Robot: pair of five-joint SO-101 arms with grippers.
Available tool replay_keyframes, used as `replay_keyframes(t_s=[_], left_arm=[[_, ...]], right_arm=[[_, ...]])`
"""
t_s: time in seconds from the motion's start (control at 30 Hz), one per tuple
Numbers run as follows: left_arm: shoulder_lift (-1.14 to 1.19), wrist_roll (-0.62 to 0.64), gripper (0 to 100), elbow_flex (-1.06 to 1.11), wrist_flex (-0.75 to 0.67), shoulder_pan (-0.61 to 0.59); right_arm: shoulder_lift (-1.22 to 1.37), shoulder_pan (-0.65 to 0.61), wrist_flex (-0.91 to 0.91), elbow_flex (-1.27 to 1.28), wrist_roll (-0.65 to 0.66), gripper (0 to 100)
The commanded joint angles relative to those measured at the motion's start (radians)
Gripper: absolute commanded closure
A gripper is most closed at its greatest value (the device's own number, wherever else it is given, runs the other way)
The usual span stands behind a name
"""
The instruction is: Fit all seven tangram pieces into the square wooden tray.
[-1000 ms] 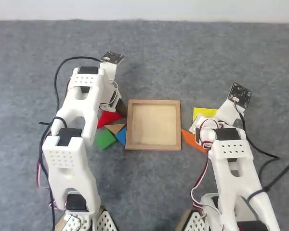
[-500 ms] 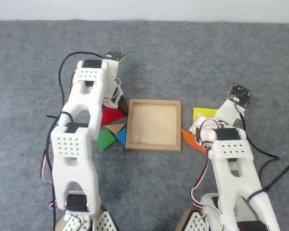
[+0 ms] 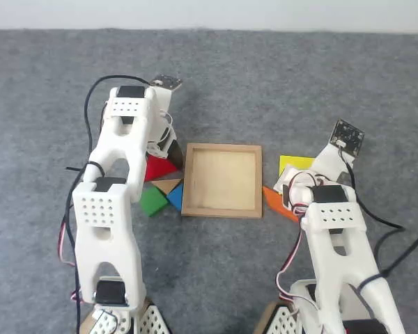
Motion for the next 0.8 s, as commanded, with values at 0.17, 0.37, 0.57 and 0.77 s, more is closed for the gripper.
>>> replay_keyframes(t_s=[0.17, 0.37, 0.57, 0.77], left_arm=[[-0.017, -0.06, 70, -0.036, 0.014, -0.012], [-0.084, -0.107, 70, -0.036, 0.075, -0.021], [-0.055, -0.11, 70, -0.031, 0.046, -0.021], [-0.006, -0.08, 70, -0.056, 0.02, -0.023]], right_arm=[[-0.045, -0.002, -0.01, -0.009, 0.012, 87.2], [-0.045, -0.004, -0.012, -0.009, 0.012, 87.2], [-0.045, -0.004, -0.012, -0.009, 0.012, 87.2], [-0.045, -0.004, -0.012, -0.009, 0.012, 87.2]])
